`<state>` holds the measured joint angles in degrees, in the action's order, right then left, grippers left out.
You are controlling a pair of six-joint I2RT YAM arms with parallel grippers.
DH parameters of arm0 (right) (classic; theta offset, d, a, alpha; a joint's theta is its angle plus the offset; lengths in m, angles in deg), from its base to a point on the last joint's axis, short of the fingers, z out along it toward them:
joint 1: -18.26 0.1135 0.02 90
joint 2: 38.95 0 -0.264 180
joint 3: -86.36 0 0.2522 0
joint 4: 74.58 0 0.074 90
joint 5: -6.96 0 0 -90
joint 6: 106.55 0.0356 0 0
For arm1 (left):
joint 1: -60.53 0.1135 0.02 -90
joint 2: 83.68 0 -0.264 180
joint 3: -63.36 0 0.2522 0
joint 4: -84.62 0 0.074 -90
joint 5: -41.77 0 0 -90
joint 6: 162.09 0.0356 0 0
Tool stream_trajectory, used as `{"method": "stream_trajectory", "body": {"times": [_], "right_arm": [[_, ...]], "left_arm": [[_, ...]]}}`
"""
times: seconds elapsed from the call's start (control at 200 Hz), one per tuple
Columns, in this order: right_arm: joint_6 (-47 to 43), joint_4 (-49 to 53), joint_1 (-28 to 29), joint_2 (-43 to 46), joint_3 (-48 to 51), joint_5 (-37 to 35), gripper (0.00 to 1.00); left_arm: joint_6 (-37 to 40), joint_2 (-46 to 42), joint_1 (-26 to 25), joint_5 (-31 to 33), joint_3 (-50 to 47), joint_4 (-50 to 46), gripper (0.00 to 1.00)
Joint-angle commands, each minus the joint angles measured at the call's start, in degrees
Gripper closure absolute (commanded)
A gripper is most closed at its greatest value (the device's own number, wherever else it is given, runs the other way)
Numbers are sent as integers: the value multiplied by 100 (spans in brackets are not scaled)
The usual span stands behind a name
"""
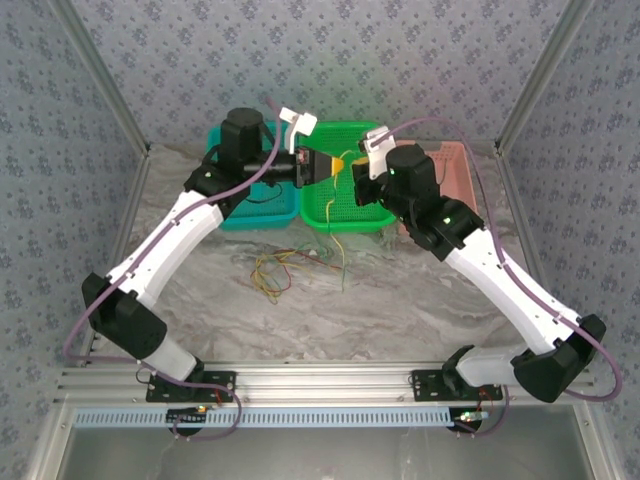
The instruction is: Untangle the cables
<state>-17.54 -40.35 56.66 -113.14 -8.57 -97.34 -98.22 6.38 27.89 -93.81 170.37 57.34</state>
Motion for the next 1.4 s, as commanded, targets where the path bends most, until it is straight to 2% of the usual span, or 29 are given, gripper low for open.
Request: {"method": "stream_trajectory", "body": {"times": [0.0, 0.24, 0.5, 0.585, 0.65, 0.735, 0.934, 1.019, 1.074, 1.259, 1.299, 1.394], "right_arm": [[-1602, -324, 72, -59, -358, -1682, 100], [-2982, -1012, -92, -69, -389, -2174, 100], [-3319, -805, -296, -42, -858, -1453, 100], [-3128, -443, -353, 20, -977, -1160, 90], [-2937, -255, -413, 174, -971, -941, 77], [-2359, 65, -554, 437, -1005, -703, 65], [-245, 632, -1202, 1318, -601, 19, 55], [657, 638, -1621, 1652, -289, 659, 52], [1003, 504, -1748, 1837, -44, 954, 50], [1653, 962, -1914, 1938, -141, 982, 40], [2102, 1140, -2106, 1871, -277, 1226, 40], [3965, 1046, -2442, 1759, -198, 2050, 41]], "left_arm": [[590, 142, -114, -15, 180, -992, 100], [984, 243, -119, 180, 250, -1499, 100], [1163, 363, -265, 224, 207, -1706, 100], [1136, 339, -293, 247, 167, -1670, 100], [1135, 312, -287, 268, 167, -1669, 100], [1079, 265, -282, 376, 158, -1614, 100], [783, 106, -286, 636, 159, -1274, 100], [700, 65, -278, 697, 153, -1160, 100], [682, 64, -288, 755, 162, -1149, 100], [614, 32, -283, 943, 151, -1102, 100], [575, 8, -288, 967, 108, -1032, 100], [472, -72, -303, 1090, -60, -769, 100]]}}
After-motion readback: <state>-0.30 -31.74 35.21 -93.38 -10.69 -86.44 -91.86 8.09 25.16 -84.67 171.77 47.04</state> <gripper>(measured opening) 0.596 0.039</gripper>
